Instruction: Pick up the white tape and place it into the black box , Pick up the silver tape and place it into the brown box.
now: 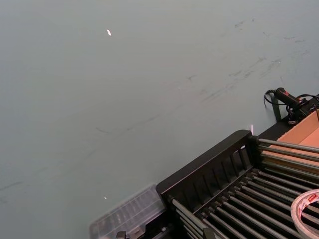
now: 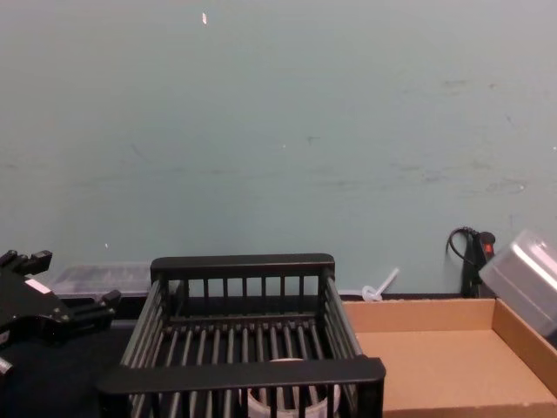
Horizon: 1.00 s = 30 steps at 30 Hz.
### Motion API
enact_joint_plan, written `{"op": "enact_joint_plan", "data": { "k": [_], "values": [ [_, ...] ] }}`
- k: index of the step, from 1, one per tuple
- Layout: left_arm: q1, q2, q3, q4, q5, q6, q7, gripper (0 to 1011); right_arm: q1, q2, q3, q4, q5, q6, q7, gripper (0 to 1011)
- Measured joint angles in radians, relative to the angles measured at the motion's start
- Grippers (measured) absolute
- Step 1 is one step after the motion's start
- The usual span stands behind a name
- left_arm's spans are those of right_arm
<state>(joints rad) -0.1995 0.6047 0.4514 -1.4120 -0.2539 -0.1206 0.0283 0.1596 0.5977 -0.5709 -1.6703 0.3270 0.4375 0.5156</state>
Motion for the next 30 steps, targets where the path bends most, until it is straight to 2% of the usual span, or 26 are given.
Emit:
{"op": "enact_joint_plan", "data": {
  "k": [6,21,23,24,25,28,30],
  "values": [
    [0.000,0.000,0.000,0.000,0.000,0.000,0.000,1001,0.000,0.000,0.001,0.000,0.000,0.000,0.000,862],
    [0.000,0.000,0.000,0.000,0.000,0.000,0.000,1001,-0.001,0.001,0.001,-0.002,0.000,-0.001,0.000,371],
    [0.000,0.000,0.000,0.000,0.000,0.000,0.000,1001,-0.001,0.001,0.001,-0.002,0.000,-0.001,0.000,334],
    [0.000,0.000,0.000,0.000,0.000,0.000,0.000,1001,-0.001,0.001,0.001,-0.002,0.000,-0.001,0.000,268],
    [0.000,0.000,0.000,0.000,0.000,0.000,0.000,1001,-0.001,0.001,0.001,-0.002,0.000,-0.001,0.000,268],
    [0.000,0.000,0.000,0.000,0.000,0.000,0.000,1001,-0.001,0.001,0.001,-0.002,0.000,-0.001,0.000,164],
    [0.000,0.000,0.000,0.000,0.000,0.000,0.000,1001,-0.001,0.001,0.001,-0.002,0.000,-0.001,0.000,132]
  ]
}}
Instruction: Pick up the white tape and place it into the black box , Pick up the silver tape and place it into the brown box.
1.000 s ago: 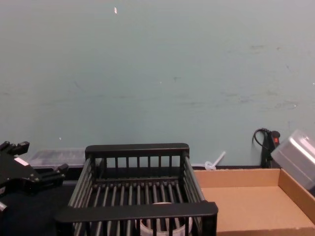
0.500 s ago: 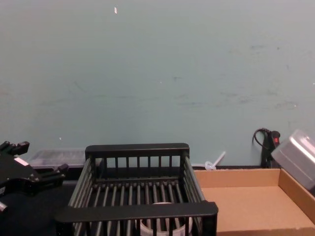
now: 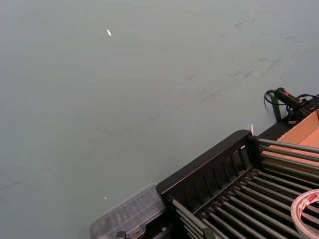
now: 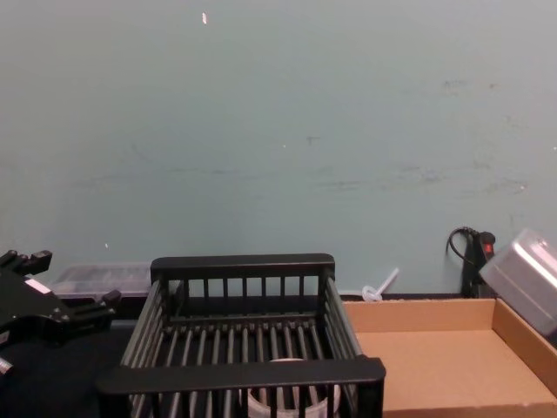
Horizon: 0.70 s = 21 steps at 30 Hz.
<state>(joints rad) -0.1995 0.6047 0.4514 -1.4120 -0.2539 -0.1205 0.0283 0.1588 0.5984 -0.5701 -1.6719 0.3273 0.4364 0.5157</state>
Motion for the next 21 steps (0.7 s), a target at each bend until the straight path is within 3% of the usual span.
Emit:
{"op": "enact_joint_plan", "data": {
  "k": [15,21],
  "values": [
    [0.000,0.000,0.000,0.000,0.000,0.000,0.000,1002,-0.001,0.000,0.001,0.000,0.000,-0.001,0.000,131],
    [0.000,0.000,0.000,0.000,0.000,0.000,0.000,1001,-0.009,0.001,0.022,-0.008,0.014,-0.010,-0.009,131]
  ]
}}
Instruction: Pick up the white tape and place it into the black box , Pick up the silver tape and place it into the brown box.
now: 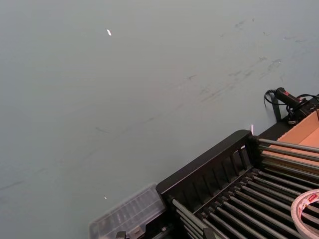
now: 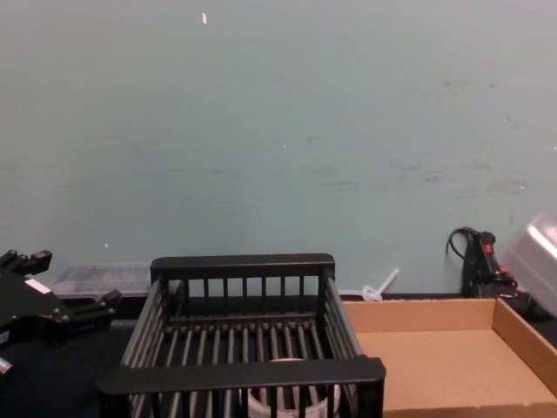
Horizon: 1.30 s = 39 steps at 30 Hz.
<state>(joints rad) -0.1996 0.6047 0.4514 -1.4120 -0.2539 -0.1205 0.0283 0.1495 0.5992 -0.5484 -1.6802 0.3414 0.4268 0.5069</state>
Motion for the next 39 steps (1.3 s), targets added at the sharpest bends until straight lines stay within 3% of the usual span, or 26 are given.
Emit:
{"op": "enact_joint_plan", "data": {
  "k": [12,19,29,39],
  "values": [
    [0.000,0.000,0.000,0.000,0.000,0.000,0.000,1001,-0.038,0.037,0.094,-0.063,0.073,-0.016,-0.041,132],
    [0.000,0.000,0.000,0.000,0.000,0.000,0.000,1001,-0.035,0.036,0.143,-0.055,0.096,-0.028,-0.084,131],
    [0.000,0.000,0.000,0.000,0.000,0.000,0.000,1001,0.007,-0.004,0.174,0.000,0.085,-0.031,-0.153,131],
    [0.000,0.000,0.000,0.000,0.000,0.000,0.000,1001,0.072,-0.082,0.187,0.093,0.034,-0.044,-0.209,131]
  ]
}}
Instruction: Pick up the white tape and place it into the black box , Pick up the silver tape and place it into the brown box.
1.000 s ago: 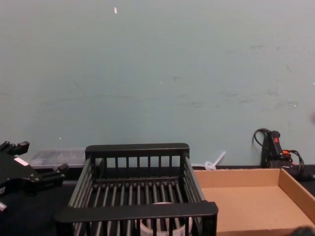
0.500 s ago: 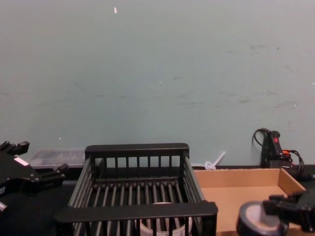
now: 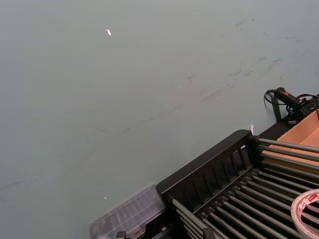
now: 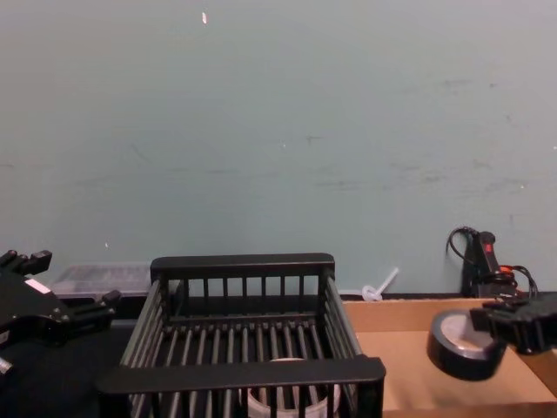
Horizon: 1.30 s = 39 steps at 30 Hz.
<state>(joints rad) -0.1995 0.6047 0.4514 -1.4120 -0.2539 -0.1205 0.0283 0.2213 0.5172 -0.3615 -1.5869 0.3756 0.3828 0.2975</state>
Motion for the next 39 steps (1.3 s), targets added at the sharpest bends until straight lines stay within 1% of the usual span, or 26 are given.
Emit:
{"op": "enact_joint_plan", "data": {
  "k": [1,3,4,10,19,24,39],
  "values": [
    [0.000,0.000,0.000,0.000,0.000,0.000,0.000,1001,0.013,-0.015,0.000,0.020,-0.006,-0.002,-0.005,131],
    [0.000,0.000,0.000,0.000,0.000,0.000,0.000,1001,0.025,-0.028,0.001,0.040,-0.012,-0.005,-0.010,131],
    [0.000,0.000,0.000,0.000,0.000,0.000,0.000,1002,0.036,-0.041,0.001,0.059,-0.017,-0.006,-0.014,131],
    [0.000,0.000,0.000,0.000,0.000,0.000,0.000,1001,0.084,-0.090,0.008,0.140,-0.036,-0.011,-0.028,131],
    [0.000,0.000,0.000,0.000,0.000,0.000,0.000,1001,0.134,-0.136,0.017,0.231,-0.066,-0.011,-0.043,131],
    [0.000,0.000,0.000,0.000,0.000,0.000,0.000,1001,0.140,-0.147,0.022,0.244,-0.074,-0.009,-0.045,131],
    [0.000,0.000,0.000,0.000,0.000,0.000,0.000,1001,0.139,-0.144,0.020,0.241,-0.073,-0.008,-0.045,131]
  ]
}}
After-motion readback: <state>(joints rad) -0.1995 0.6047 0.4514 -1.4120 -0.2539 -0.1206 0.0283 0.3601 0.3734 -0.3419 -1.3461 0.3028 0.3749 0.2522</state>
